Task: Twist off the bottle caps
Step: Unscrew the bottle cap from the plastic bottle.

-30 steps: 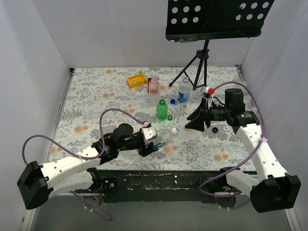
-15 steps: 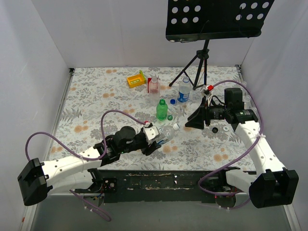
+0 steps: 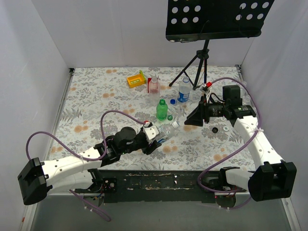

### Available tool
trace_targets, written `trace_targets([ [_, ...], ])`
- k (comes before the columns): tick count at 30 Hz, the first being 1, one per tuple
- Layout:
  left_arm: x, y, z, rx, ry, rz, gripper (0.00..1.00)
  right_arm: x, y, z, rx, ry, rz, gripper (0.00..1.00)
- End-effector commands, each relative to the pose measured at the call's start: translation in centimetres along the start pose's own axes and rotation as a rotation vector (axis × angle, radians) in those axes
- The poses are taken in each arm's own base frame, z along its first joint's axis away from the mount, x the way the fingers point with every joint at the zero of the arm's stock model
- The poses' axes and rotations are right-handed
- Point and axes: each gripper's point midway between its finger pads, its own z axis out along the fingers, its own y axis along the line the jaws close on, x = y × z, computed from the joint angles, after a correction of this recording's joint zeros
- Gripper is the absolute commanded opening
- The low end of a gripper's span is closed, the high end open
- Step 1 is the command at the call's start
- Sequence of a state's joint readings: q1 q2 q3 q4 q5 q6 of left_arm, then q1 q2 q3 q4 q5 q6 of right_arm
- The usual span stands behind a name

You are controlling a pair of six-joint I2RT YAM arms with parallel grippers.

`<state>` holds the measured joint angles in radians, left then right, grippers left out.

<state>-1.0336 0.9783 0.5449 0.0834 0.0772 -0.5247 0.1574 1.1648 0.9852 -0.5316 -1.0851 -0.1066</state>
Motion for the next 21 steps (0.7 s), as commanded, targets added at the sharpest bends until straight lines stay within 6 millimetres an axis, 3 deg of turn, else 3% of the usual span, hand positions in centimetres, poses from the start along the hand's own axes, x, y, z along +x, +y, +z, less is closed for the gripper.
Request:
trace_targets([
  [1, -0.4, 0.4, 0.1, -0.03, -0.018, 0.007, 0.0, -1.5, 0.6, -0.3, -0.016, -0.007, 0.003, 0.63],
  [11, -0.4, 0.7, 0.4, -0.049, -0.014, 0.021, 0.0, -1.8, -0.4, 0.8, 0.026, 0.045, 0.029, 0.65],
  [21, -0.6, 0.5, 0.8, -0.041, -0.009, 0.023, 0.0, -1.1, 1.2, 3.4, -0.05, 0.124, 0.03, 0.69],
])
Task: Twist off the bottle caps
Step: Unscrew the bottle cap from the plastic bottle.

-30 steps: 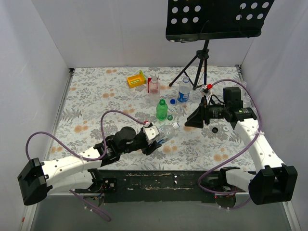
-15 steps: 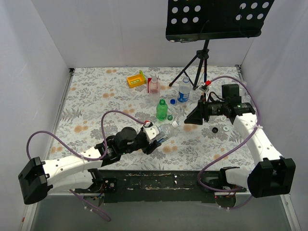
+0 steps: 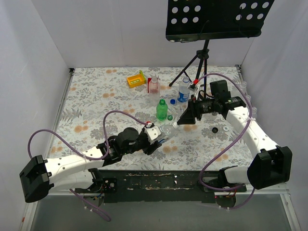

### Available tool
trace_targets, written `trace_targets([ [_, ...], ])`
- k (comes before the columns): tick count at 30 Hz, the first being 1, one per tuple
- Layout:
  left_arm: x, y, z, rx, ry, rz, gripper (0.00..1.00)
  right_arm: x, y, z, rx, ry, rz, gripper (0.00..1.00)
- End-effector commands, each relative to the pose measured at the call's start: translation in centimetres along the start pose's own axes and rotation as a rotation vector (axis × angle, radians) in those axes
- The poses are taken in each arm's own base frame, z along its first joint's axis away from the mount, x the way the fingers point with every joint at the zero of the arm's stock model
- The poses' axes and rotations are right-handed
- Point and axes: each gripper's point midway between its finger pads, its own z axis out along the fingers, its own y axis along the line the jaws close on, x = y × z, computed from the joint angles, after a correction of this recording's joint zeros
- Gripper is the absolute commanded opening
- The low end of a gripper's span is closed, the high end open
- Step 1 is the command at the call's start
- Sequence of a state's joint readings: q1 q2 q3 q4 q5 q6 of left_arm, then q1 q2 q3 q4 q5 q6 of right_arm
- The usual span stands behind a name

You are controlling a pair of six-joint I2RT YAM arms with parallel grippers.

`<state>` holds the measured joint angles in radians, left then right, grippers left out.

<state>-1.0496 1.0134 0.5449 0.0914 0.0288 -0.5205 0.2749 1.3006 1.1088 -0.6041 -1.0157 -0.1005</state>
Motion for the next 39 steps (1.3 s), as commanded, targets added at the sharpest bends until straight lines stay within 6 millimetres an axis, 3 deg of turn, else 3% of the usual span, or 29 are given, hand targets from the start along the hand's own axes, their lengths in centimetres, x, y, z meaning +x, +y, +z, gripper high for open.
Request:
trace_targets([
  [1, -1.5, 0.2, 0.3, -0.012, -0.04, 0.016, 0.0, -0.6, 1.4, 0.8, -0.034, 0.021, -0.014, 0.69],
  [9, -1.5, 0.8, 0.4, -0.044, -0.039, 0.024, 0.0, 0.0, 1.6, 1.5, -0.051, 0.048, 0.0, 0.66],
  [21, -1.6, 0.8, 0.5, -0.041, -0.041, 0.032, 0.0, 0.6, 2.6, 1.9, -0.109, 0.065, 0.004, 0.52],
  [28, -1.6, 0.6, 0.3, -0.033, -0.043, 0.036, 0.0, 0.6, 3.6, 1.7, -0.162, 0.052, -0.048, 0.25],
  [30, -1.5, 0.5, -0.1, -0.025, -0.047, 0.037, 0.0, 0.7, 4.1, 1.5, -0.179, 0.047, -0.081, 0.13],
  [33, -1.5, -0.8, -0.6, 0.042, -0.064, 0.039, 0.0, 0.9, 4.6, 1.3, -0.221, 0.042, -0.172, 0.01],
  [39, -1.4, -3.1, -2.0, 0.181, -0.094, 0.003, 0.0, 2.2, 5.5, 0.4, -0.281, 0.073, -0.497, 0.01],
])
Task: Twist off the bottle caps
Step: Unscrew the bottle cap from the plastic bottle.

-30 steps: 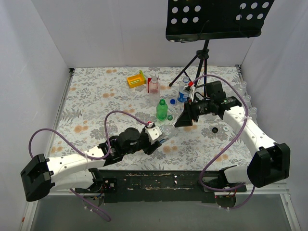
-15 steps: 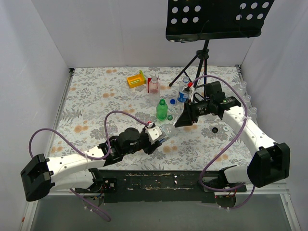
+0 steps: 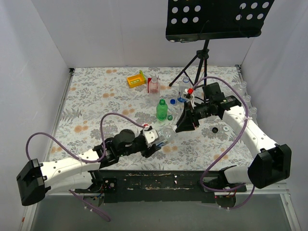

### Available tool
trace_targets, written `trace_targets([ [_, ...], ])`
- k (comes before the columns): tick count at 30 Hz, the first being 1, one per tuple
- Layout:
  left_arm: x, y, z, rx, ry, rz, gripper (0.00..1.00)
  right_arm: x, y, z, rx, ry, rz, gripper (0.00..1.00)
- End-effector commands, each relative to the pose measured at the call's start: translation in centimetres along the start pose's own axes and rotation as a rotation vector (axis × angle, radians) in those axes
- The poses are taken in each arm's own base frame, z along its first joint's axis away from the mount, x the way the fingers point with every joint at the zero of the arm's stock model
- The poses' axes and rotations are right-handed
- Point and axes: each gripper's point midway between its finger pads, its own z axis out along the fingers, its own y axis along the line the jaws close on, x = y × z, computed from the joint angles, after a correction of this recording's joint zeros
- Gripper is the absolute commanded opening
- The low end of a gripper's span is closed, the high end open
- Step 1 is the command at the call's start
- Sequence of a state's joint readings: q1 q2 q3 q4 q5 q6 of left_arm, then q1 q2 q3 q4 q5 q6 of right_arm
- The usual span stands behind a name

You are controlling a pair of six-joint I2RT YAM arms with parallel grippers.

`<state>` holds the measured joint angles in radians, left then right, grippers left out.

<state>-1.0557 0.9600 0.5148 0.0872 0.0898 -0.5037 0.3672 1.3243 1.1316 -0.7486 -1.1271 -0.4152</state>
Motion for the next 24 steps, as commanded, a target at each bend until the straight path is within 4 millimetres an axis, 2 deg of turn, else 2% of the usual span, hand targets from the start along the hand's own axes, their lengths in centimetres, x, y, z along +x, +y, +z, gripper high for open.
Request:
trace_targets([
  [1, -1.4, -2.2, -1.1, 0.14, -0.068, -0.031, 0.0, -0.2, 2.5, -0.5, -0.081, 0.031, -0.346, 0.01],
  [5, -1.4, -3.2, -1.7, 0.282, -0.059, -0.125, 0.0, 0.5, 2.4, -0.5, -0.066, 0.086, -0.571, 0.01],
  [11, -3.2, -3.4, -3.8, 0.521, -0.129, -0.25, 0.0, -0.1, 1.9, -1.2, 0.002, 0.122, -0.841, 0.01],
  [16, -3.5, -3.7, -4.0, 0.599, -0.117, -0.271, 0.0, 0.0, 1.6, -1.3, 0.03, 0.118, -0.886, 0.01],
  [24, -2.5, -2.5, -3.3, 0.516, -0.087, -0.247, 0.0, 0.5, 1.5, -1.5, 0.056, 0.127, -0.88, 0.01],
])
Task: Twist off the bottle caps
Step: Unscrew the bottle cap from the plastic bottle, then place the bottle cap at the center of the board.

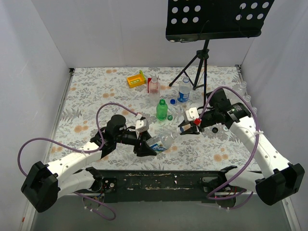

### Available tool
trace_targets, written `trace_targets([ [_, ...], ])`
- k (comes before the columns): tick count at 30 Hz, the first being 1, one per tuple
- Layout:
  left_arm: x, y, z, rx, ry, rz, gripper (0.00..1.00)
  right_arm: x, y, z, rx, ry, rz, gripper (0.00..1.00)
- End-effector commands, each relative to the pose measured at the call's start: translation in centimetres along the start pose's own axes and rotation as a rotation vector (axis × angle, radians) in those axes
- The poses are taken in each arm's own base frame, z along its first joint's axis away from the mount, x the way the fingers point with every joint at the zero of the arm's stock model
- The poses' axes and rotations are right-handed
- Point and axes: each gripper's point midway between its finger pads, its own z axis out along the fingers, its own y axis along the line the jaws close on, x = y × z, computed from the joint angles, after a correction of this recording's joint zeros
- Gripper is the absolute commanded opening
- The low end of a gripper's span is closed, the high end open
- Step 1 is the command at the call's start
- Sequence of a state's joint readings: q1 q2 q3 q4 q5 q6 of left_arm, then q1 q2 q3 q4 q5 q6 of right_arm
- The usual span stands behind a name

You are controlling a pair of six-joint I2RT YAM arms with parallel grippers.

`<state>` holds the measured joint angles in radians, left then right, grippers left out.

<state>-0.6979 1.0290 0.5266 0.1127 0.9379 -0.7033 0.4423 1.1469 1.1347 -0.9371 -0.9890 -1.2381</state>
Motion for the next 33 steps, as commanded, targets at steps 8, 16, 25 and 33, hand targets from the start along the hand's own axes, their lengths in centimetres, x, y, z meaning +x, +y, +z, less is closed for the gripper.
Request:
trace_targets([
  [8, -0.5, 1.6, -0.6, -0.097, 0.025, 0.092, 0.0, 0.1, -0.3, -0.2, 0.035, -0.01, 0.021, 0.04],
  [16, 0.6, 2.1, -1.1, -0.142, 0.055, 0.104, 0.0, -0.1, -0.4, -0.3, 0.041, -0.042, 0.056, 0.04],
  [25, 1.1, 2.3, -1.3, -0.162, 0.066, 0.103, 0.0, -0.2, -0.4, -0.6, 0.054, -0.068, 0.073, 0.04],
  [33, 1.2, 2.6, -1.5, -0.183, 0.067, 0.106, 0.0, 0.0, -0.6, -0.8, 0.073, -0.098, 0.127, 0.04],
])
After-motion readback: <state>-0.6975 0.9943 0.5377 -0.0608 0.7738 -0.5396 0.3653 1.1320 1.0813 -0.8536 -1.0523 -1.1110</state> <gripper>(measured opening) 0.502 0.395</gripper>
